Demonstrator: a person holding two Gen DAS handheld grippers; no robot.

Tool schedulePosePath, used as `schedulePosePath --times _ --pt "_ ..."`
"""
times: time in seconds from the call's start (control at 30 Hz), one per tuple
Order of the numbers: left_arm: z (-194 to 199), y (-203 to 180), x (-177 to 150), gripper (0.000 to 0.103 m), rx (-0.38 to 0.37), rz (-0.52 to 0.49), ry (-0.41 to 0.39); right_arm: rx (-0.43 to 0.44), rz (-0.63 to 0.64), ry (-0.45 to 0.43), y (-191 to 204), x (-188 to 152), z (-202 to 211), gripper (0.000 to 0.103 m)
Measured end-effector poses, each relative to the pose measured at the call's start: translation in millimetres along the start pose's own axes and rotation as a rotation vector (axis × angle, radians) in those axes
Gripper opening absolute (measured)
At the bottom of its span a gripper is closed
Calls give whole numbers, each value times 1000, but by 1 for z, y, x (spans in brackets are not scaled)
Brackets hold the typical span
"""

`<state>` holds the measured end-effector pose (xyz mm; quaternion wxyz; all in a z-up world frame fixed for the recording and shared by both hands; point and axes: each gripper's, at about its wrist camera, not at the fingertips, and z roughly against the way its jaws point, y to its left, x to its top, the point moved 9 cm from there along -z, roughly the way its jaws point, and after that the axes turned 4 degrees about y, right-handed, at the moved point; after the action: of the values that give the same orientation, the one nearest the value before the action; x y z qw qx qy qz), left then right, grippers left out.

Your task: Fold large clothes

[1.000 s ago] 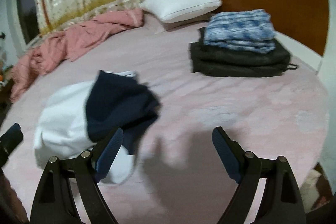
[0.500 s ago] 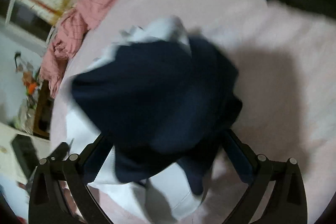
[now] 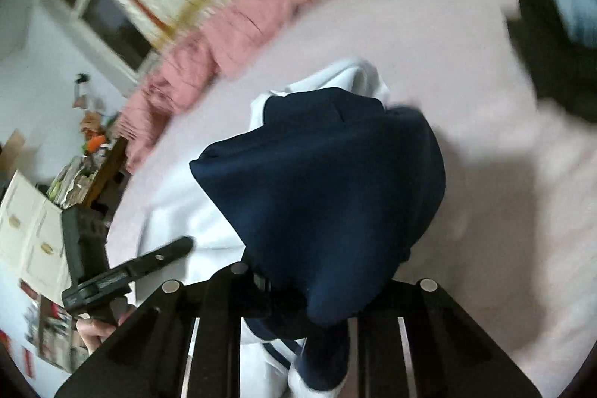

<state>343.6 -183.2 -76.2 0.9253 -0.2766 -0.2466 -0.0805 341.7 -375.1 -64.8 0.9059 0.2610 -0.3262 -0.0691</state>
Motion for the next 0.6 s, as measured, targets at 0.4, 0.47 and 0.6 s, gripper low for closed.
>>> schedulePosePath --times 0.4,0.47,0.6 --pt "25 -246 123 42 -215 -328 -201 -232 90 -397 -14 145 219 21" --pt "12 -300 146 42 -284 -370 -214 -296 75 -473 -35 169 263 21" --pt "-38 -395 177 42 -413 -420 -189 -433 -19 -573 -103 203 334 21"
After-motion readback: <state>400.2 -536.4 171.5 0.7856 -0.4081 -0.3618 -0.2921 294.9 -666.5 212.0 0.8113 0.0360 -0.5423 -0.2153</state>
